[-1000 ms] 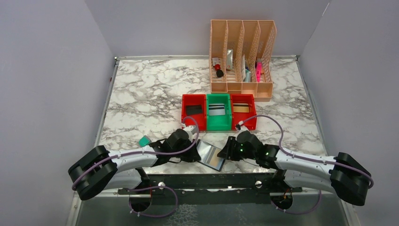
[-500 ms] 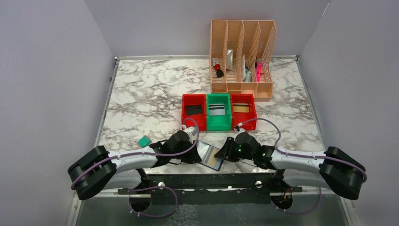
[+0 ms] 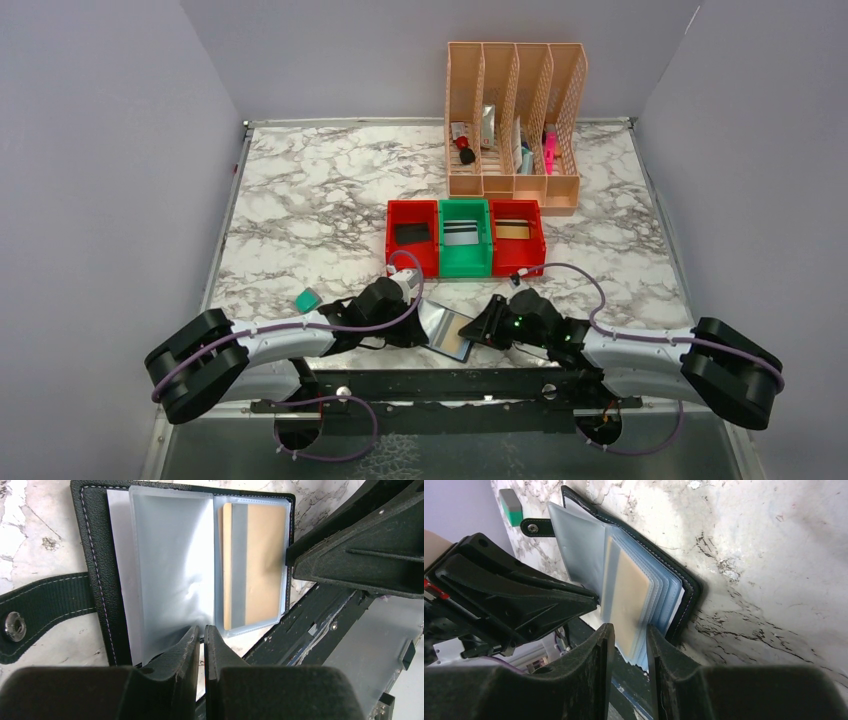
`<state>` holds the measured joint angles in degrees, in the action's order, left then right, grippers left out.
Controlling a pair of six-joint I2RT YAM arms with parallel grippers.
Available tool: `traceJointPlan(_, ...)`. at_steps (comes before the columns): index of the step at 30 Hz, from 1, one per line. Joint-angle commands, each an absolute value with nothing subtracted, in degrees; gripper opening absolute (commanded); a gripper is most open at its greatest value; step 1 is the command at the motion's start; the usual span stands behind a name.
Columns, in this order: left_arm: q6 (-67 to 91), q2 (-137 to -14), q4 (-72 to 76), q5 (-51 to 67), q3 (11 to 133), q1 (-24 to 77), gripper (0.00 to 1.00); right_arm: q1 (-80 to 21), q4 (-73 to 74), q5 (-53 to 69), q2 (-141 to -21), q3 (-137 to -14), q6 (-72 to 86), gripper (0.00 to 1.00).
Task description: Take the credit cards out of the card holder
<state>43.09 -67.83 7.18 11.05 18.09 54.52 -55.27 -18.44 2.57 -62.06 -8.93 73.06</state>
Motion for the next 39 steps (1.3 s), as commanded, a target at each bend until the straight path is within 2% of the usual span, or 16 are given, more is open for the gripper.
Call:
traceJointPlan(1, 42.9, -68.7, 6.8, 9.2, 17.6, 54.9, 0.13, -55.2, -17.6, 1.2, -60.3, -9.9, 73.8, 0.34)
traceJointPlan(14, 43.2, -69.3, 7.6, 9.5, 17.7, 55.2, 0.12, -55.2, -18.1, 2.2, -59.0, -9.0, 76.5, 0.35)
traceJointPlan(23, 43.1, -69.3, 7.7, 9.5, 18.2, 55.4, 0.12, -55.2, -9.7, -1.9, -55.5, -10.0, 77.0, 0.34)
traceJointPlan(30, 43.0, -70.1, 7.7, 9.7, 18.7, 55.4, 0.12, -55.2, -17.8, 1.1, -56.8, -8.4, 76.4, 0.34)
traceJointPlan(39, 42.9, -70.1, 7.6, 9.9, 18.7, 55.5, 0.12, -55.2, -19.9, 1.3, -63.0, -9.2, 77.7, 0.33)
